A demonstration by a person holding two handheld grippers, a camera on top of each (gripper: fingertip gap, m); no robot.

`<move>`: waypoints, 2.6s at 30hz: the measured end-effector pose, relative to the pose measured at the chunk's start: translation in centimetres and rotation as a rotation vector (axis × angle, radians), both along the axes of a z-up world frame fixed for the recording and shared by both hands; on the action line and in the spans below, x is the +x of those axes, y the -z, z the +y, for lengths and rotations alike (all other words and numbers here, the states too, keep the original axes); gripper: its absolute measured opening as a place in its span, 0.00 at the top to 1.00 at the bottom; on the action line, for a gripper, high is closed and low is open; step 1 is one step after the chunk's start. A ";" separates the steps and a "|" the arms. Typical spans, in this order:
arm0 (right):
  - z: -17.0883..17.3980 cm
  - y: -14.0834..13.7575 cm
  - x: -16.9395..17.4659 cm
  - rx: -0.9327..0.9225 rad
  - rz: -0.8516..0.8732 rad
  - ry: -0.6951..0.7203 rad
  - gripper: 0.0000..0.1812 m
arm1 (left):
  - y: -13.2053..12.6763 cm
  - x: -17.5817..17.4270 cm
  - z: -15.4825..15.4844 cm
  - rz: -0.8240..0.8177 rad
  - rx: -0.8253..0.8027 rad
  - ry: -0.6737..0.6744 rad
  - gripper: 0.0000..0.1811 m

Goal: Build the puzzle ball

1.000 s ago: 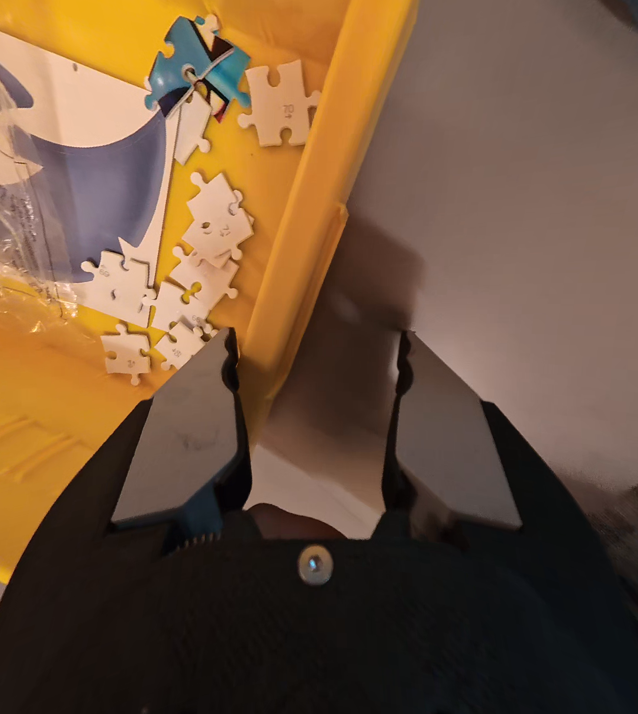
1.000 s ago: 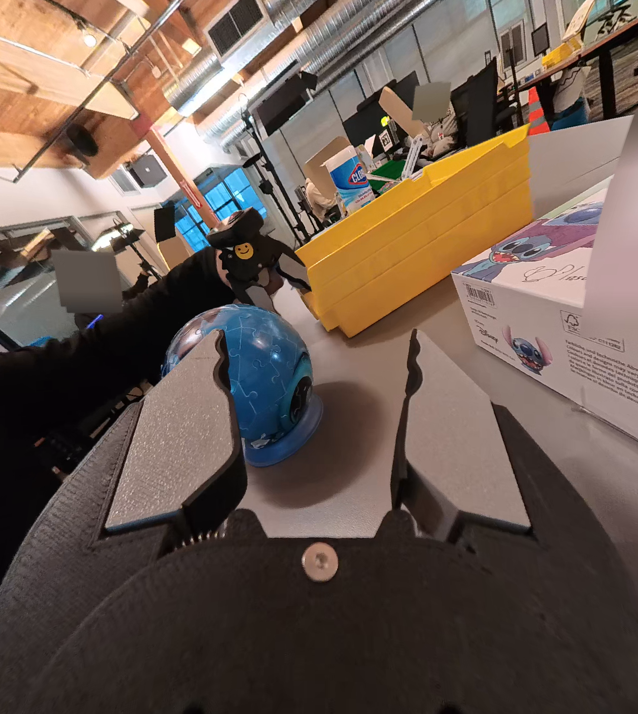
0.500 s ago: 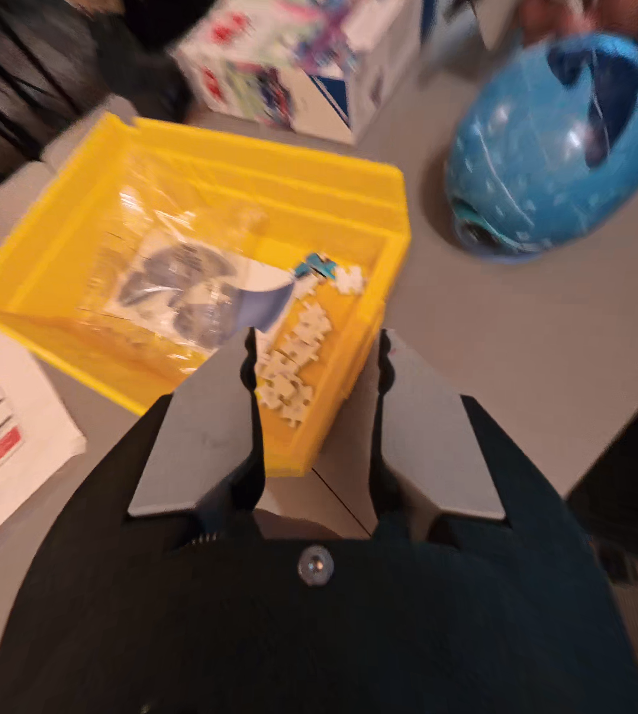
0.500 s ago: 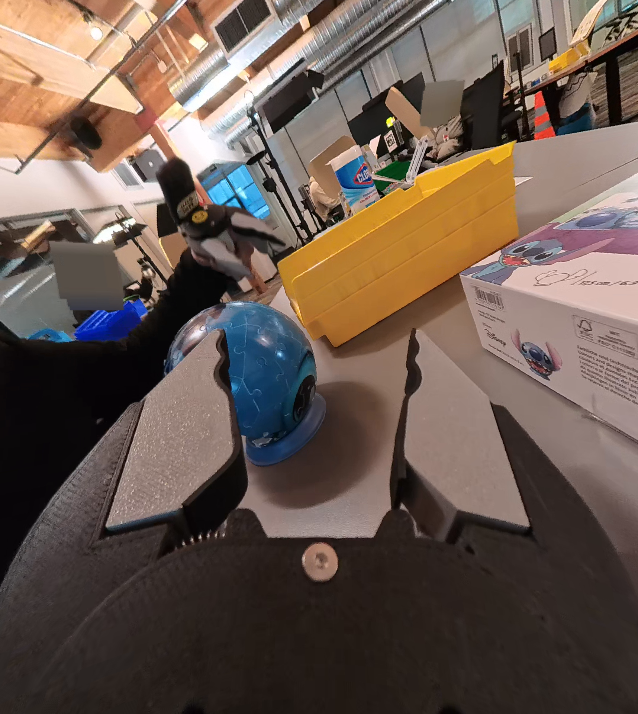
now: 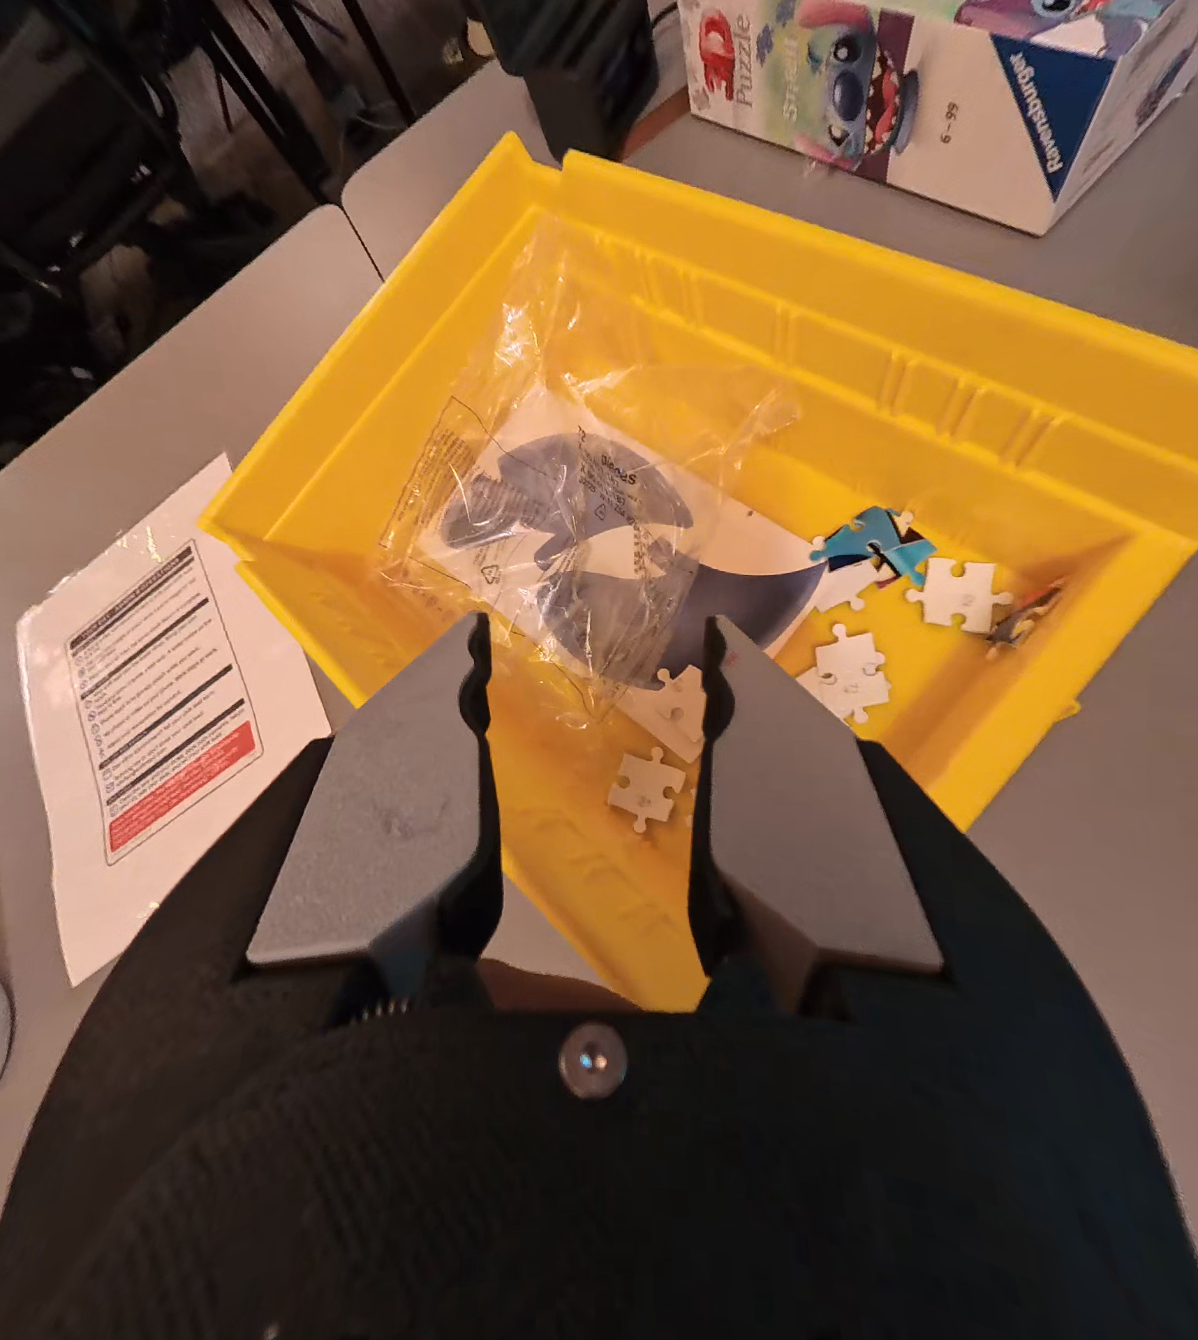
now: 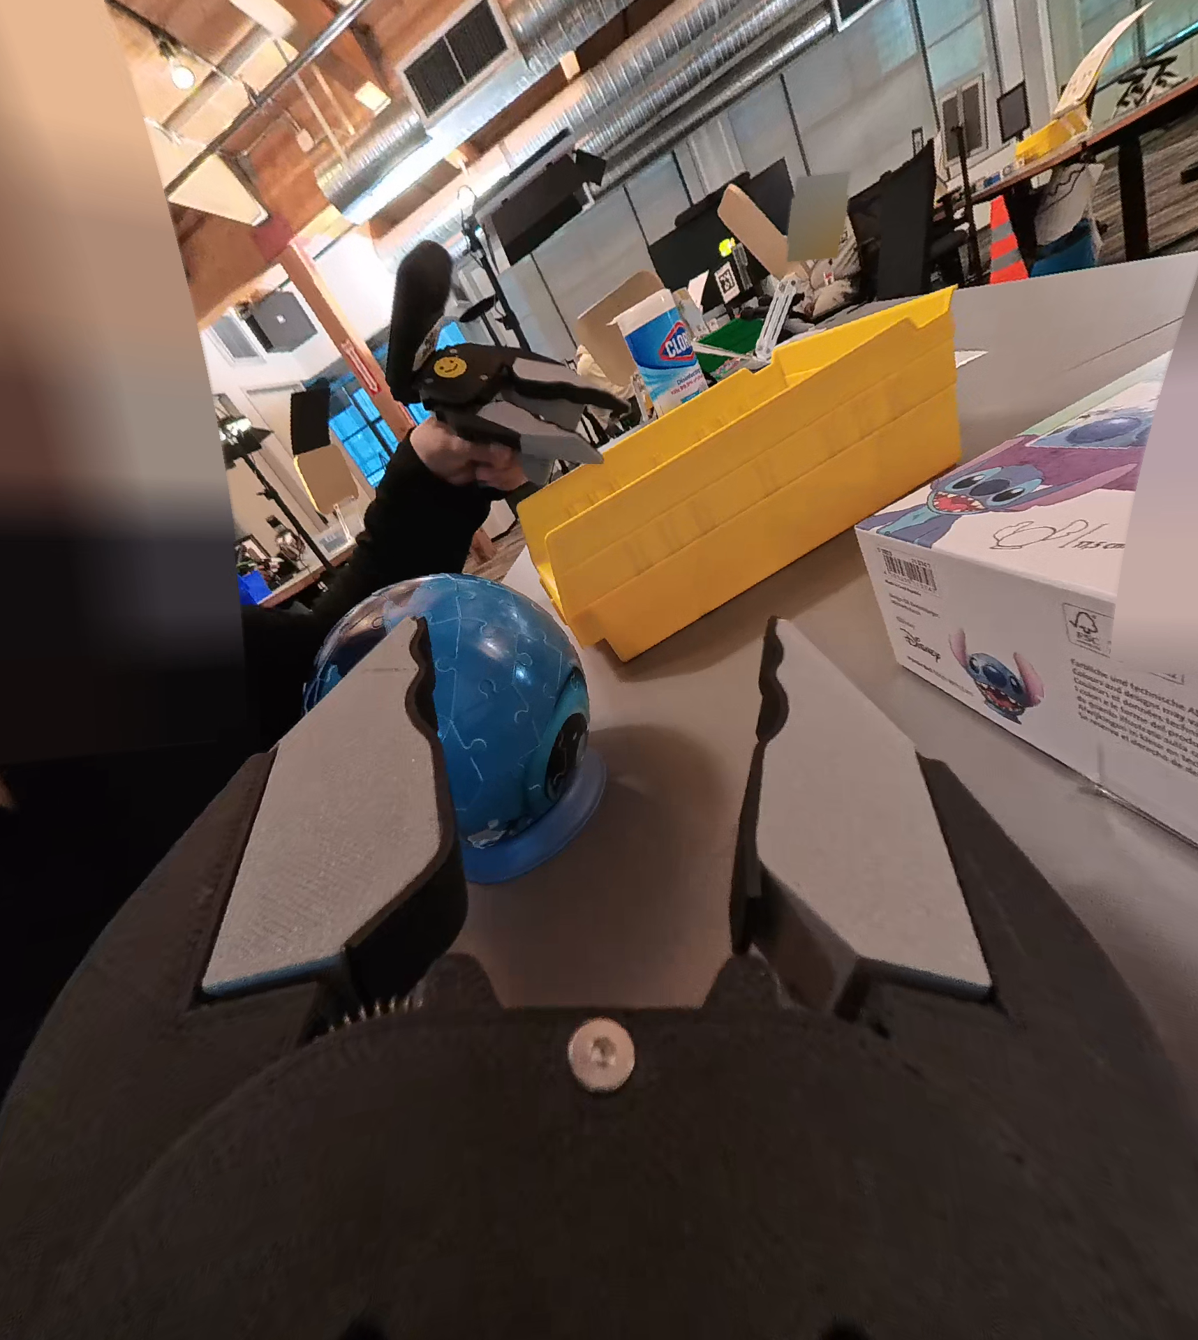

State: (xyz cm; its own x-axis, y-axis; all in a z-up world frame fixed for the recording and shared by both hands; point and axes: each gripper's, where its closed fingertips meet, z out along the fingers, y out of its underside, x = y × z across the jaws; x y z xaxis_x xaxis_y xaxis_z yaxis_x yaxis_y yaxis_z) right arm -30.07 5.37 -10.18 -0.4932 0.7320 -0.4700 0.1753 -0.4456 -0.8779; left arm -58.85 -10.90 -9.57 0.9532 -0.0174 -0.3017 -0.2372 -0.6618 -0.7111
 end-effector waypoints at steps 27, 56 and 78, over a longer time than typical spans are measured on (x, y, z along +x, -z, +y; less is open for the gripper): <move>-0.6 0.0 0.1 0.023 0.006 -0.017 0.54 | 1.3 0.8 -0.1 0.050 -0.120 0.089 0.71; -0.8 0.0 0.1 0.055 0.011 -0.012 0.55 | 2.8 2.1 0.2 0.090 -0.201 0.196 0.74; -1.0 -0.2 0.3 0.041 0.020 -0.033 0.56 | 11.4 5.8 0.2 0.043 -0.782 0.483 0.86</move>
State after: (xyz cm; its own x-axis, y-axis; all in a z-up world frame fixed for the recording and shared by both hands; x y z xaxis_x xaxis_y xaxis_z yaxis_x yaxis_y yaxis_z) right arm -29.81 4.33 -10.01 -0.5265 0.7336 -0.4298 0.1718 -0.4033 -0.8988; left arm -53.10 -10.71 -20.92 0.7777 -0.6246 -0.0712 -0.6286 -0.7729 -0.0865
